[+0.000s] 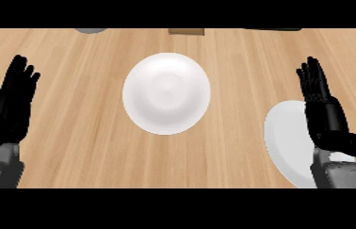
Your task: Pick the sweet potato from the plate and place it in the plate
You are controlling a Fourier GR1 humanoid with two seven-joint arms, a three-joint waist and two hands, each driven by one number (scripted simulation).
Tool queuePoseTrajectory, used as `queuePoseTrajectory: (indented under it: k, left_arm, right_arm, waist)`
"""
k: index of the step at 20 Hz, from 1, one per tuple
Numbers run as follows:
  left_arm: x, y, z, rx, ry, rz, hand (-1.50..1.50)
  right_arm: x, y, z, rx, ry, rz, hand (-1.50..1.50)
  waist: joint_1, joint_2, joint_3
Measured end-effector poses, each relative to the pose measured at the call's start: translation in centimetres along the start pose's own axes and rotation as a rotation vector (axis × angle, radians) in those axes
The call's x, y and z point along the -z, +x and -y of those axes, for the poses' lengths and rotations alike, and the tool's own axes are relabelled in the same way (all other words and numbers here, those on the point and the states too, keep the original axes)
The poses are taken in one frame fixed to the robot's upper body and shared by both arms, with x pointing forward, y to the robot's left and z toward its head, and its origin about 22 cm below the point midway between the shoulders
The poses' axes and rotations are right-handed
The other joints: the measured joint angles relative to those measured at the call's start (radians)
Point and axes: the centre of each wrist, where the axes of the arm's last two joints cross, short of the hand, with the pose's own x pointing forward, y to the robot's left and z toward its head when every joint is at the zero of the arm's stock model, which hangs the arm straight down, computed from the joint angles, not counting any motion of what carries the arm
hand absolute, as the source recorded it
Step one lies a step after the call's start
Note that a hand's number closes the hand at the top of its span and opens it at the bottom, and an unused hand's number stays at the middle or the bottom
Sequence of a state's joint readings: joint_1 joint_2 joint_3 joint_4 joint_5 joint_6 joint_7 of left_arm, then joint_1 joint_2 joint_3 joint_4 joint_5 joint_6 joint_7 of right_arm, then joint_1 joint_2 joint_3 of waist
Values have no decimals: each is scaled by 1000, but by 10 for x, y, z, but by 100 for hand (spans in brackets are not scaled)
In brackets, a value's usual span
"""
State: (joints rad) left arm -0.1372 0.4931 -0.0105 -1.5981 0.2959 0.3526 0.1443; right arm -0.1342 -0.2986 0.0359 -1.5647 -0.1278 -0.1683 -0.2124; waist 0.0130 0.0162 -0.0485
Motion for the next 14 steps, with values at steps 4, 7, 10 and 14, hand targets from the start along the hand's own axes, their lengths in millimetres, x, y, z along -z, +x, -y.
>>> queuePoseTrajectory:
  k: [4,7,10,14]
  left_arm:
    - [-1,-10,12,35,-75,7,0]
    - [1,-11,30,83,-156,32,0]
    - [-2,-14,41,98,-214,33,0]
    - [2,-21,56,121,-264,15,0]
  right_arm:
    - [22,2,-4,-23,-1,-60,-150]
    - [40,4,3,-155,48,-93,150]
    - [36,-4,25,-513,148,-106,-150]
    - [6,-52,18,-556,93,-210,-150]
  waist:
    - [-4,-7,30]
    - [-5,-2,29]
    - [-6,4,29]
    - [-11,-4,42]
